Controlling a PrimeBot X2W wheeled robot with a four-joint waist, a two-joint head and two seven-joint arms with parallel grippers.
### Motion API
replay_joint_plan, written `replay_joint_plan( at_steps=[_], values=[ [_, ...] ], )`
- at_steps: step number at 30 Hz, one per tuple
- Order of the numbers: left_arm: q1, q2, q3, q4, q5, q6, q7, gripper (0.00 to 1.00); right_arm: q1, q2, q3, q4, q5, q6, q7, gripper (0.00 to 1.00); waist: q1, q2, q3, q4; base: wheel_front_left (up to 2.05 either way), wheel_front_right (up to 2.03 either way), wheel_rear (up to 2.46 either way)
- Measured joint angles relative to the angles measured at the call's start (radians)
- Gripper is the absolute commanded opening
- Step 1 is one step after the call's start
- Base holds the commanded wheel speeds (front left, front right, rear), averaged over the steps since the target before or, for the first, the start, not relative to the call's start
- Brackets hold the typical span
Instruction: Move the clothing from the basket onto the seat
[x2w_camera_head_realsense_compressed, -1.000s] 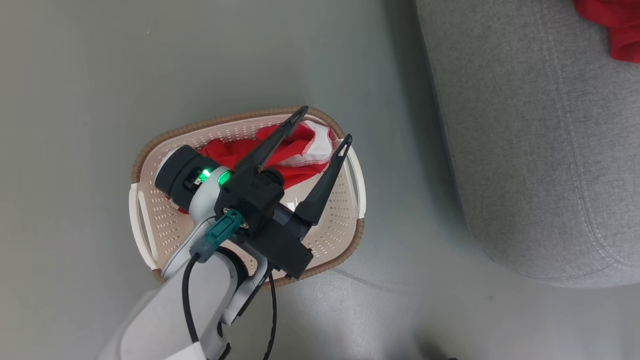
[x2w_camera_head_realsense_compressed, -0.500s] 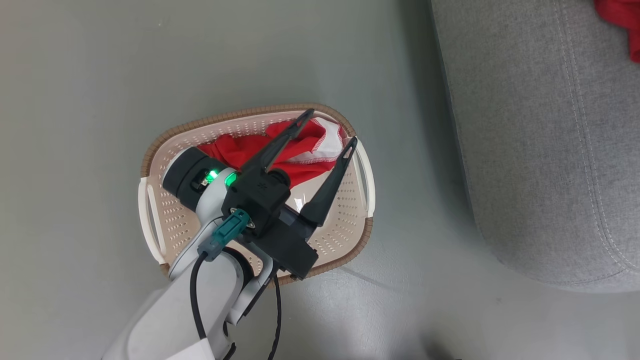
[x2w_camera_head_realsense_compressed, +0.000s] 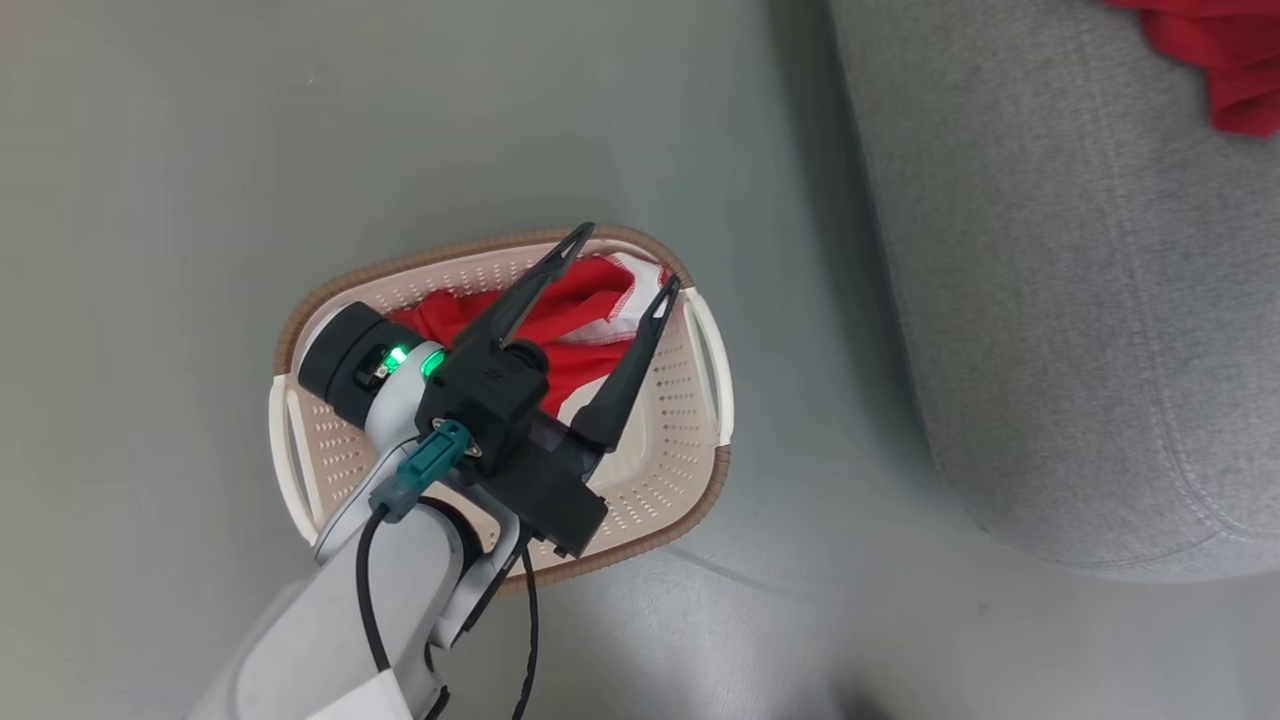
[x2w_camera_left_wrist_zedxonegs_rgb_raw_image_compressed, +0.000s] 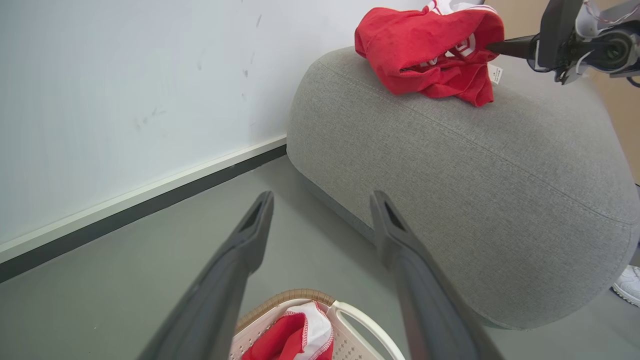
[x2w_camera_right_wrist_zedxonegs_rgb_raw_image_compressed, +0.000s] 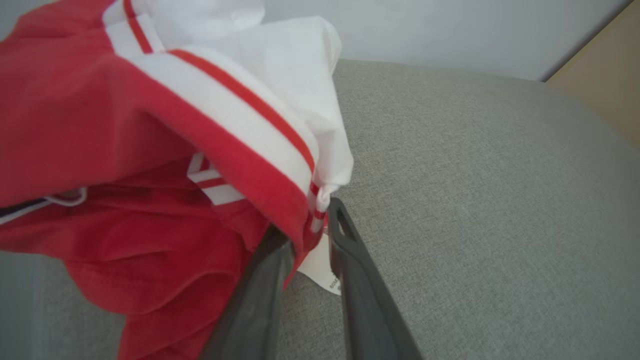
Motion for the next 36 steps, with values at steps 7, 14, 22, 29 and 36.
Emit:
replay_joint_plan(
  at_steps=[7, 14, 22, 29, 36],
  values=[
    [0.026, 0.021, 0.014, 0.018, -0.003, 0.002, -0.006, 1.0, 0.027, 0.037, 0.015, -0.002, -0.002, 0.027, -0.033, 1.0, 0.0, 0.0, -0.025, -0.029, 0.0, 0.0, 0.0],
    [0.042, 0.026, 0.021, 0.039, -0.012, 0.005, -0.019, 1.0, 0.076, 0.042, 0.026, -0.006, -0.007, 0.05, -0.062, 1.0, 0.0, 0.0, -0.063, -0.064, 0.0, 0.0, 0.0],
    [0.063, 0.014, 0.036, 0.082, -0.047, 0.005, -0.052, 1.0, 0.126, 0.042, 0.046, -0.031, -0.017, 0.067, -0.075, 1.0, -0.0001, 0.0, -0.134, -0.089, 0.0, 0.0, 0.0],
    [0.082, 0.002, 0.072, 0.127, -0.072, 0.015, -0.094, 1.0, 0.126, 0.051, 0.056, -0.072, -0.027, 0.075, -0.076, 1.0, -0.0001, 0.0, -0.215, -0.089, 0.0, 0.0, 0.0],
    [0.126, -0.006, 0.121, 0.18, -0.123, 0.037, -0.143, 1.0, 0.148, 0.105, 0.063, -0.142, -0.029, 0.078, -0.077, 1.0, -0.0002, 0.0, -0.306, -0.059, 0.0, 0.0, 0.0]
  ],
)
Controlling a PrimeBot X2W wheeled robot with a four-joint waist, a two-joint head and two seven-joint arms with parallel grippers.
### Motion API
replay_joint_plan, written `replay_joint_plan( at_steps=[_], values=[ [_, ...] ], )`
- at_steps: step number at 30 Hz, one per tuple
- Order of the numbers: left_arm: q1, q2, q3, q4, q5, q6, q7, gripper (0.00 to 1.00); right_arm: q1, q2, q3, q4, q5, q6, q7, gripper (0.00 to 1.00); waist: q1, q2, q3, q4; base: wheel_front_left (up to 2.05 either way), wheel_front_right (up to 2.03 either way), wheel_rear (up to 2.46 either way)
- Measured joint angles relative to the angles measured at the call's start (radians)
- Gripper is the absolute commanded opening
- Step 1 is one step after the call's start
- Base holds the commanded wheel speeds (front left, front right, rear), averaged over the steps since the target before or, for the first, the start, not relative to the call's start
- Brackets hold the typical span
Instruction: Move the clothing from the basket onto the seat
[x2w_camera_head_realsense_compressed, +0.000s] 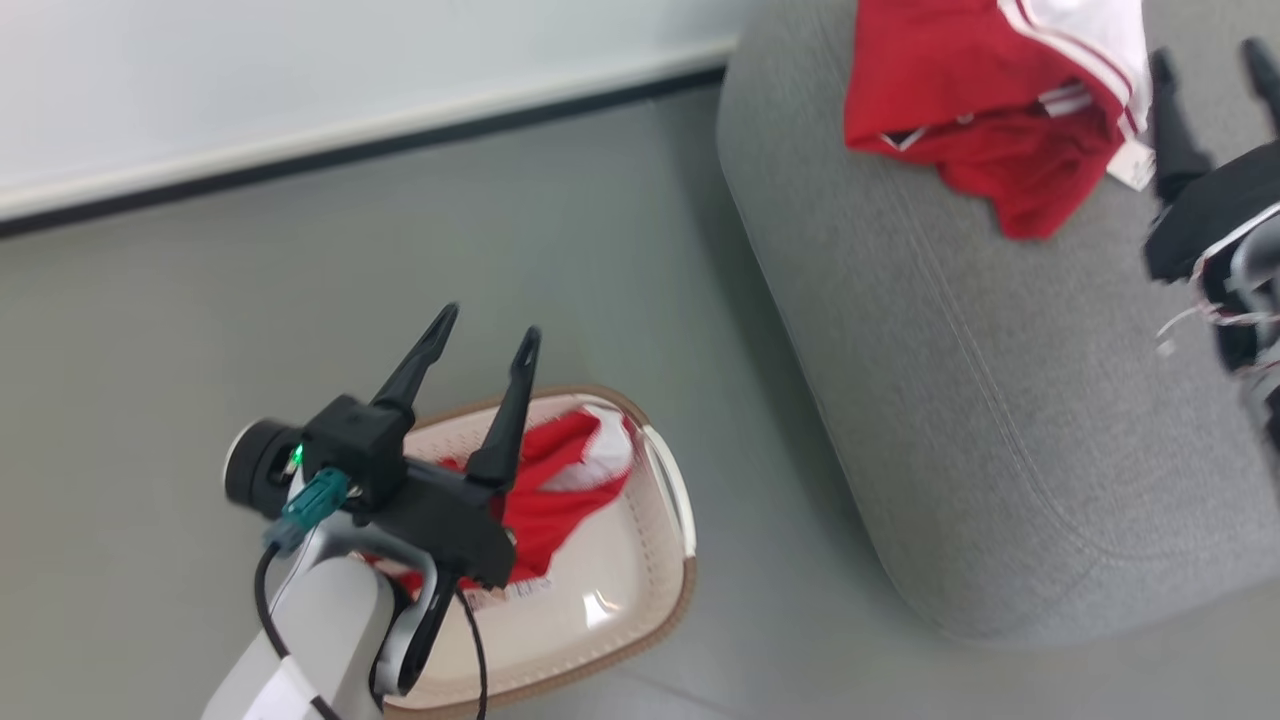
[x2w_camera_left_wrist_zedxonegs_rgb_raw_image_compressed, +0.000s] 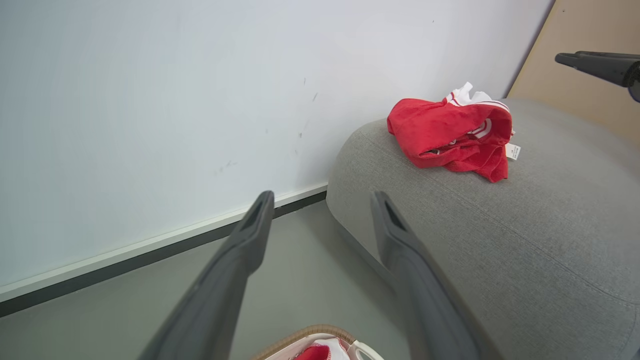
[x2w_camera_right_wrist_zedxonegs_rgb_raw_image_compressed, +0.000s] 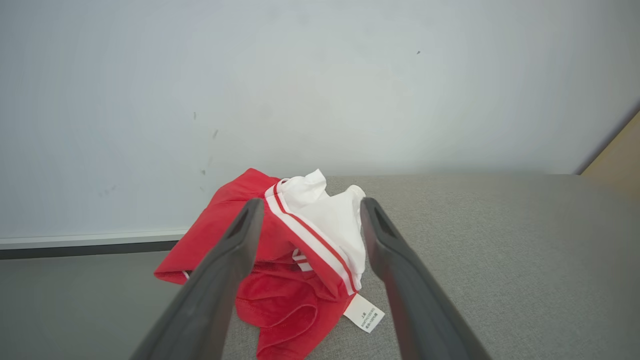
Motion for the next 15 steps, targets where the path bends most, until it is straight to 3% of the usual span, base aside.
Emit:
replay_joint_plan(
  at_steps=[15],
  values=[
    [0.162, 0.009, 0.097, 0.058, -0.046, 0.053, -0.051, 1.0, 0.246, 0.103, -0.011, -0.112, 0.02, -0.005, 0.0, 1.0, 0.0, 0.0001, -0.187, 0.113, 0.0, 0.0, 0.0]
  ],
)
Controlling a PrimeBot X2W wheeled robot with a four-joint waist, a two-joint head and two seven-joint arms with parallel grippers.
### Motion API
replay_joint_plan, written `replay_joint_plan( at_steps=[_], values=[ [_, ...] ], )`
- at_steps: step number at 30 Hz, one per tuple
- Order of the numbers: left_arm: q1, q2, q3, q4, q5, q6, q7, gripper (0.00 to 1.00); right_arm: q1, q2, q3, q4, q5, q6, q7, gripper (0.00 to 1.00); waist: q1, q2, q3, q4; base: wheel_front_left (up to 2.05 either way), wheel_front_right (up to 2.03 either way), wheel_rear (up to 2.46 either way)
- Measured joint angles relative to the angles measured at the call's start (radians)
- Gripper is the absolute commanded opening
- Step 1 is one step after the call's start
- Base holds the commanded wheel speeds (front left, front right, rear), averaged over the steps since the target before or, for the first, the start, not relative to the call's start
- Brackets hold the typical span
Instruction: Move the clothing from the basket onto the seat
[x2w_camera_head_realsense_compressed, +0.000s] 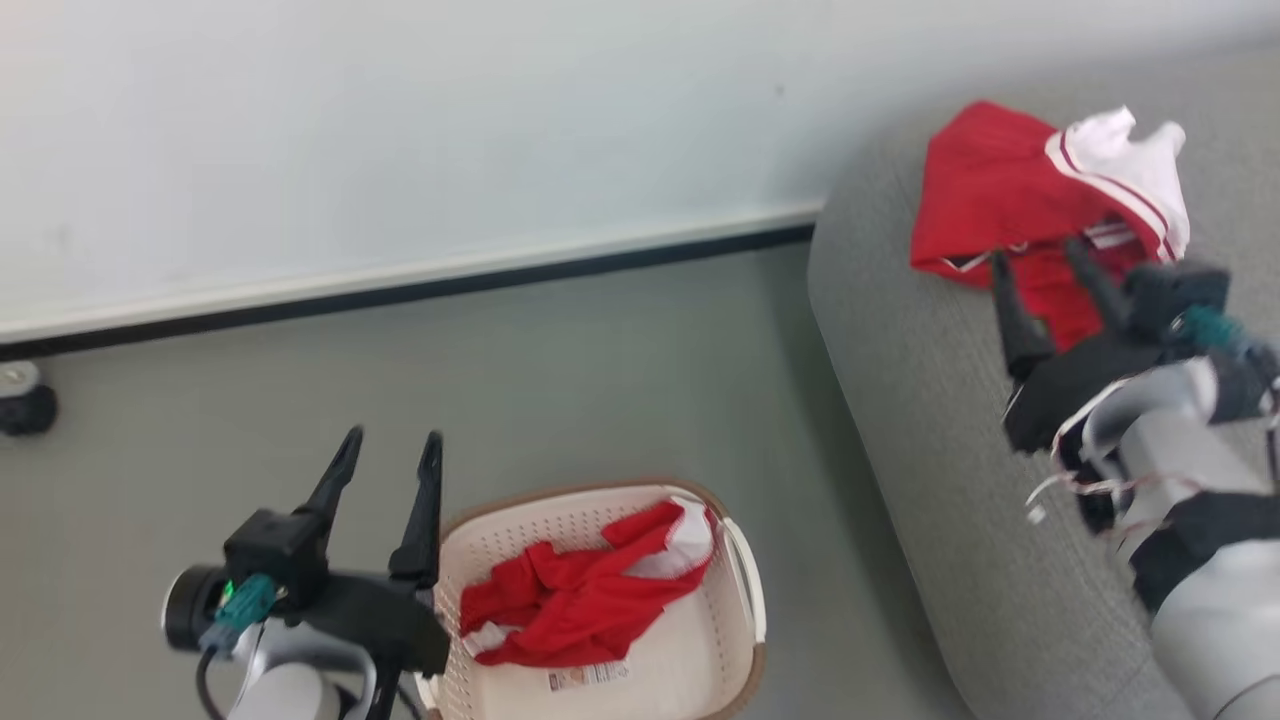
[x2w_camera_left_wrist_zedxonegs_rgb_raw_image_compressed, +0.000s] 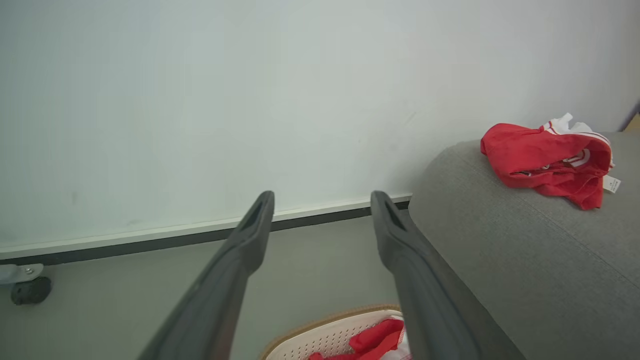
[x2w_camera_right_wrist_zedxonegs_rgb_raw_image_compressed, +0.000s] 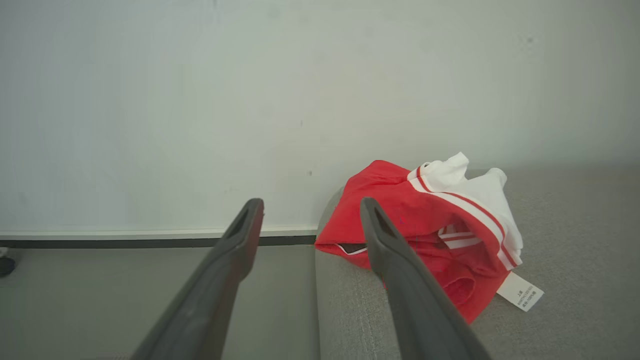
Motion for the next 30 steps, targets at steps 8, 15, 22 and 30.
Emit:
replay_joint_plan(
  at_steps=[8, 15, 22, 30],
  values=[
    [0.147, 0.034, 0.061, -0.023, -0.007, 0.022, -0.01, 1.0, 0.195, 0.067, 0.014, -0.146, -0.005, -0.034, 0.0, 1.0, 0.0, 0.0, -0.115, 0.061, 0.0, 0.0, 0.0],
    [0.249, 0.037, 0.111, -0.082, -0.008, 0.035, -0.019, 1.0, 0.33, 0.076, 0.016, -0.295, -0.023, -0.081, 0.0, 1.0, 0.0, -0.0001, -0.171, 0.09, 0.0, 0.0, 0.0],
    [0.339, 0.028, 0.148, -0.151, 0.0, 0.043, -0.021, 1.0, 0.449, 0.068, 0.013, -0.441, -0.051, -0.127, 0.0, 1.0, 0.0001, 0.0001, -0.19, 0.096, 0.0, 0.0, 0.0],
    [0.41, 0.021, 0.198, -0.214, 0.012, 0.044, -0.026, 1.0, 0.598, 0.052, -0.007, -0.599, -0.062, -0.176, 0.0, 1.0, 0.0003, 0.0001, -0.195, 0.097, 0.0, 0.0, 0.0]
  ],
)
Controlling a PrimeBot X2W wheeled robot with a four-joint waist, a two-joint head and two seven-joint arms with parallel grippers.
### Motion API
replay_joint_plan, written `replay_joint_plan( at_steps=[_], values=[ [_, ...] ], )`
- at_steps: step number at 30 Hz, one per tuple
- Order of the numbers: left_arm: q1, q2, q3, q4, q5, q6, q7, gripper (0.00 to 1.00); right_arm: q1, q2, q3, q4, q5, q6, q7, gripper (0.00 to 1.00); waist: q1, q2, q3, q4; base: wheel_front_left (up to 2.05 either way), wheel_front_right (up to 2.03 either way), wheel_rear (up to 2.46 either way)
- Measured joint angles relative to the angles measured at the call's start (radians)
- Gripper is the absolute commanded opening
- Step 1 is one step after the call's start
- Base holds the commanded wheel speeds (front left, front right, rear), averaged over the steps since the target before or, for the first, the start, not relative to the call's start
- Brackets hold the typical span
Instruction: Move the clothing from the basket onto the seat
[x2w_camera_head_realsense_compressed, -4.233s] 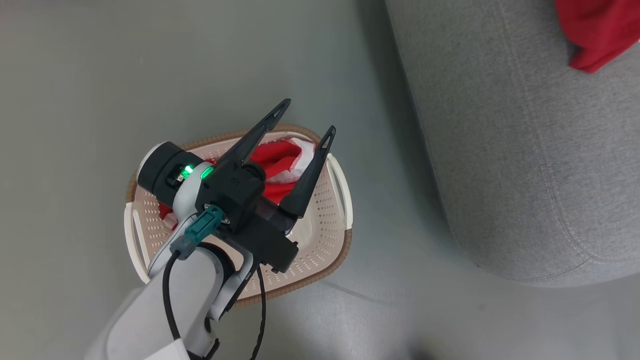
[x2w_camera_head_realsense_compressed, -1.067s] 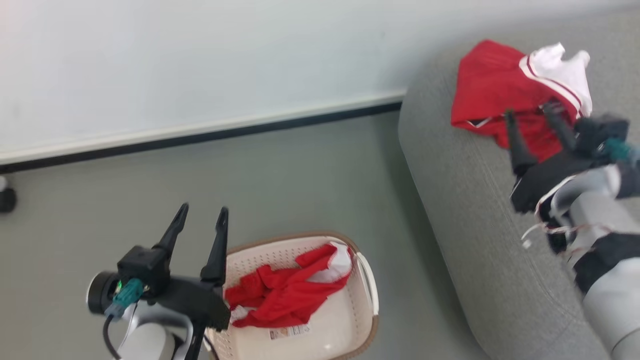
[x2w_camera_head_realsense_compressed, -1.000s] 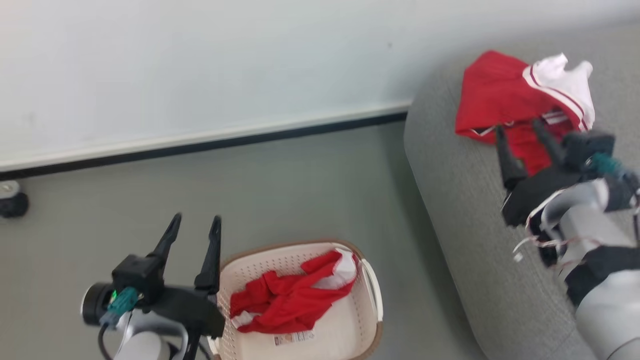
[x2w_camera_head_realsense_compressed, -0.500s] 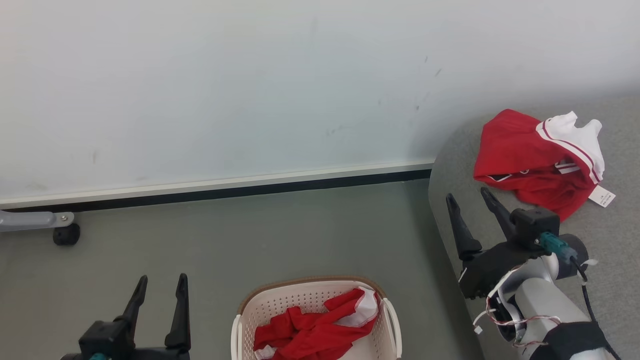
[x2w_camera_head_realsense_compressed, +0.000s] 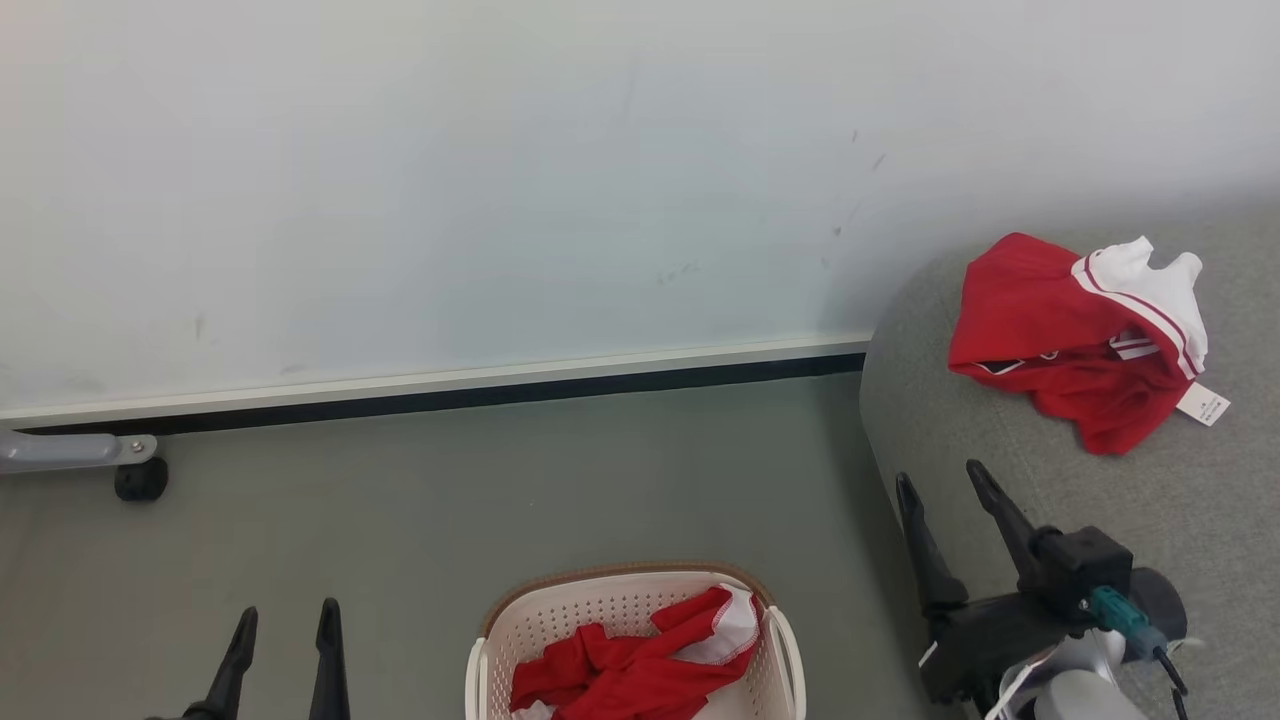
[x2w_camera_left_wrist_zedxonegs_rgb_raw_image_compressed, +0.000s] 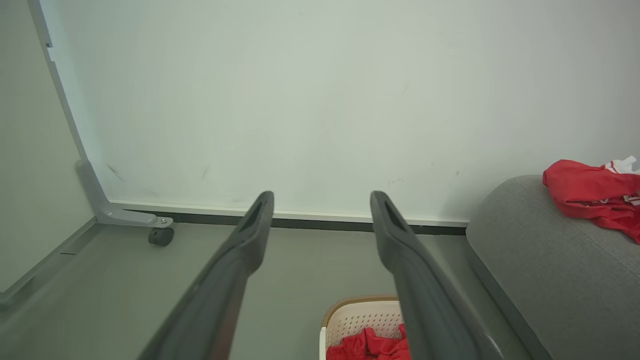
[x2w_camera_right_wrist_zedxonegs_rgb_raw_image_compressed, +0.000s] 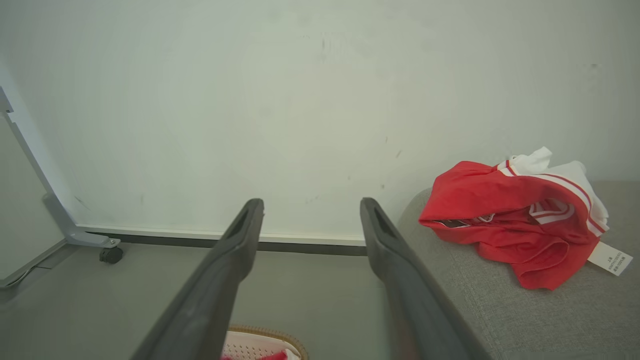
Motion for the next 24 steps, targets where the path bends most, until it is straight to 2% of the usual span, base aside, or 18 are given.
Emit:
replay_joint_plan(
  at_steps=[10, 24],
  values=[
    [0.076, -0.029, 0.041, -0.049, 0.06, 0.0, 0.0, 1.0, 0.155, 0.003, -0.029, -0.151, -0.001, -0.029, 0.0, 1.0, 0.0, 0.0, -0.006, 0.001, 0.0, 0.0, 0.0],
    [0.103, -0.062, 0.063, -0.098, 0.116, 0.0, 0.002, 1.0, 0.242, 0.003, -0.062, -0.242, -0.011, -0.044, 0.0, 1.0, 0.0, -0.0001, -0.003, 0.001, 0.0, 0.0, 0.0]
  ],
)
